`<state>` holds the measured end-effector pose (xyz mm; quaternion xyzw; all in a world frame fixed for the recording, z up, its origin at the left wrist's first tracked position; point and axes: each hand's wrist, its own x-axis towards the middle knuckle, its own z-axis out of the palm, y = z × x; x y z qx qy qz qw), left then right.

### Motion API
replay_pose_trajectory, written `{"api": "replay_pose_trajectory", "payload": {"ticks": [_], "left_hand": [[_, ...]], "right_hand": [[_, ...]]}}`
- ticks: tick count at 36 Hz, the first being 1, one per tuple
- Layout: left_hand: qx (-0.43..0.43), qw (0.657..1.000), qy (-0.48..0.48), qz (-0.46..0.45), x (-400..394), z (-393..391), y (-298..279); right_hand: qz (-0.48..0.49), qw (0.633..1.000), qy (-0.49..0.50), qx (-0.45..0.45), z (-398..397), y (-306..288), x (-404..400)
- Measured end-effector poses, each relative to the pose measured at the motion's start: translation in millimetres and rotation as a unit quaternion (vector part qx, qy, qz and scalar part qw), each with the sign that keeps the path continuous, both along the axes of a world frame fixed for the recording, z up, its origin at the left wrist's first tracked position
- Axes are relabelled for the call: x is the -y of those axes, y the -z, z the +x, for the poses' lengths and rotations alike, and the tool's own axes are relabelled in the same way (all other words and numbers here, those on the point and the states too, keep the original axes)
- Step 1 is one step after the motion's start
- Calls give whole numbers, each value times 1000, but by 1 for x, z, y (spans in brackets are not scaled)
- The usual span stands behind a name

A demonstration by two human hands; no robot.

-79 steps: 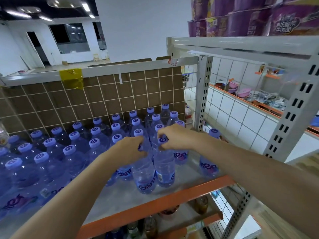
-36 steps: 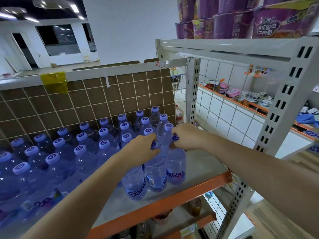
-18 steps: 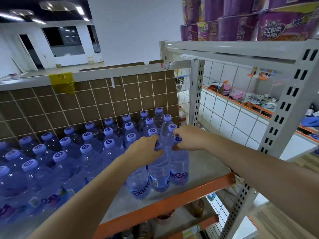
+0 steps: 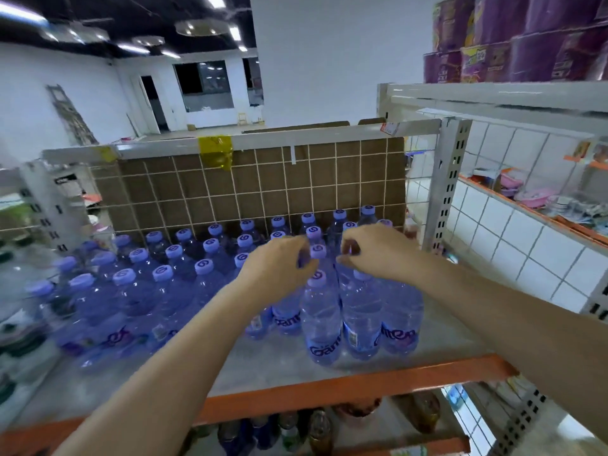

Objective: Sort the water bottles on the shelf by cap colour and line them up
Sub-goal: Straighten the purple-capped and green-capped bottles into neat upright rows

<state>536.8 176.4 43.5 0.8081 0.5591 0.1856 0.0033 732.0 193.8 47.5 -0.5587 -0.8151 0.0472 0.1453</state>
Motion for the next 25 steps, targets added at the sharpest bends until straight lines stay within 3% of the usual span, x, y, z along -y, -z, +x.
{"api": "replay_pose_trajectory", "payload": {"ticks": [12,25], "left_hand": [[-3,993,-116,-13,39,-132,3],[5,992,-122,-33,78,-274,3]], "right_hand": [[-6,999,-32,-21,-110,2,10],[16,1000,-19,-13,-249,6,45]]}}
